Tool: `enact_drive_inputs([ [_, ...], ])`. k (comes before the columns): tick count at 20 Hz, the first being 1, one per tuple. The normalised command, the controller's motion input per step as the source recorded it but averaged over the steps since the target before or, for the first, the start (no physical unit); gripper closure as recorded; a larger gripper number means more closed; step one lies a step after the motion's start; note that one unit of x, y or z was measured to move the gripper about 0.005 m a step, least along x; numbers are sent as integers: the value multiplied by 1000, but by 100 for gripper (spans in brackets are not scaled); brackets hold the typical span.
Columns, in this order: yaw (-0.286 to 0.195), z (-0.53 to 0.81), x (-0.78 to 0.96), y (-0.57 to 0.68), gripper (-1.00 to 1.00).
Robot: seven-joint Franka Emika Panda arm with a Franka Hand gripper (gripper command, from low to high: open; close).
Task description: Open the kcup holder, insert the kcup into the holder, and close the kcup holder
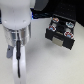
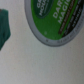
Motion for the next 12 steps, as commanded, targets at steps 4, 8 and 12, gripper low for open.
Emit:
enact_drive_inputs([
  [4, -76, -71, 0, -391, -100],
  [8, -72, -103, 0, -320, -100],
  [12, -58, -7, 13, -52, 100],
])
